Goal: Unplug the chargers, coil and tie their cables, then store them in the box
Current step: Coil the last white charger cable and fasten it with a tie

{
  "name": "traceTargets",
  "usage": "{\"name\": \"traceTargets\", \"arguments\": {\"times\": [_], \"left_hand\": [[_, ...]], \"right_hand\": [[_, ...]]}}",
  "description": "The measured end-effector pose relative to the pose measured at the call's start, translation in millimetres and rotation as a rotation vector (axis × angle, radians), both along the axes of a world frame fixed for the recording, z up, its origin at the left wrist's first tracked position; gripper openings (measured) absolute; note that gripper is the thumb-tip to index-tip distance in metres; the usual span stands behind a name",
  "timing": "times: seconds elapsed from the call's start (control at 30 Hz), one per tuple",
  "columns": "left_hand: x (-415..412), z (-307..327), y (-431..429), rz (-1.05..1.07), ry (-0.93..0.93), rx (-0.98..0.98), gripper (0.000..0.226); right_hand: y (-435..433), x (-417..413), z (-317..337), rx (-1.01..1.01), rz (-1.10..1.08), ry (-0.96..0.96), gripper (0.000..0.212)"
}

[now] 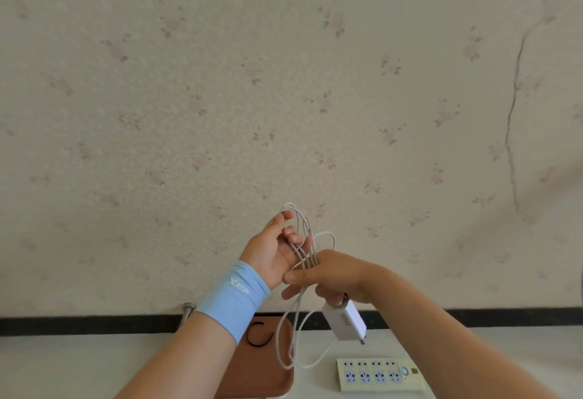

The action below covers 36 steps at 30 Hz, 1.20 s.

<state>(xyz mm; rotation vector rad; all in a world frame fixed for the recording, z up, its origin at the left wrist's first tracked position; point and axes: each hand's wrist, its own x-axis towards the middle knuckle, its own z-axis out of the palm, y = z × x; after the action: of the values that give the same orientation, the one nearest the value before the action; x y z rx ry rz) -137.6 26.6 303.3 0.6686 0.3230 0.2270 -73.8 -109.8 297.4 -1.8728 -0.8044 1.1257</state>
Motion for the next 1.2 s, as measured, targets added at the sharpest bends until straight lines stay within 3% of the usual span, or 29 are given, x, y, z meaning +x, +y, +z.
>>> {"name": "traceTargets", "arguments": {"times": [0.2, 0.33, 0.53, 0.77, 0.93, 1.13, 1.2], "left_hand": [[-3, 9, 22, 0.087, -0.050, -0.021, 0.023], [-5, 11, 56, 0.323, 0.005, 0.027, 0.027], [-10, 11, 68, 0.493, 0.078, 0.149, 0.023], [-16, -2, 36, 0.024, 0.270, 0.319, 0.029], [-20, -5, 14, -0.556, 0.270, 0.772, 0.050], [-18, -6, 12, -0.604, 0.244, 1.226, 0.023], [-15, -8, 12, -0.497, 0.251, 1.191, 0.023]], "right_hand": [[3, -4, 5, 0.023, 0.060, 0.019, 0.016], [1, -6, 6, -0.107, 0.182, -0.062, 0.020], [8, -6, 2, -0.073, 0.236, 0.130, 0.028], [2, 6, 8, 0.176, -0.142, 0.278, 0.031], [-2, 13, 14, 0.348, -0.391, 0.405, 0.027], [-9, 19, 13, 0.337, -0.536, 0.323, 0.031], [-11, 20, 14, 0.303, -0.554, 0.249, 0.037]]}}
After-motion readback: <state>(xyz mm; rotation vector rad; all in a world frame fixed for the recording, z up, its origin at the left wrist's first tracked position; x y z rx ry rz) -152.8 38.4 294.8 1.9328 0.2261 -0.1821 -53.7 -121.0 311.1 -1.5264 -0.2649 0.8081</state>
